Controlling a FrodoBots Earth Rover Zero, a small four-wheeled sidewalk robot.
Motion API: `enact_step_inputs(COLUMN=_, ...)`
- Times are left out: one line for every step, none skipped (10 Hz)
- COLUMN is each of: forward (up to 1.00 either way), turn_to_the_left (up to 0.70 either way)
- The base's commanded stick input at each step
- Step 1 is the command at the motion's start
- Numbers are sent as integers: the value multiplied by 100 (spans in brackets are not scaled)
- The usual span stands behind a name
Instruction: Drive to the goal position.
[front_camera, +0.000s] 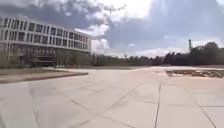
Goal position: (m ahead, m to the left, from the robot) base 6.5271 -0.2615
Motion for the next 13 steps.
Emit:
enact_step_inputs(forward=70, turn_to_the_left=0)
enact_step_inputs(forward=70, turn_to_the_left=0)
enact_step_inputs(forward=70, turn_to_the_left=0)
enact_step_inputs(forward=70, turn_to_the_left=0)
enact_step_inputs(forward=70, turn_to_the_left=0)
enact_step_inputs(forward=70, turn_to_the_left=0)
enact_step_inputs(forward=70, turn_to_the_left=0)
enact_step_inputs(forward=70, turn_to_the_left=0)
enact_step_inputs(forward=70, turn_to_the_left=0)
enact_step_inputs(forward=70, turn_to_the_left=0)
enact_step_inputs(forward=70, turn_to_the_left=0)
enact_step_inputs(forward=70, turn_to_the_left=0)
enact_step_inputs(forward=70, turn_to_the_left=0)
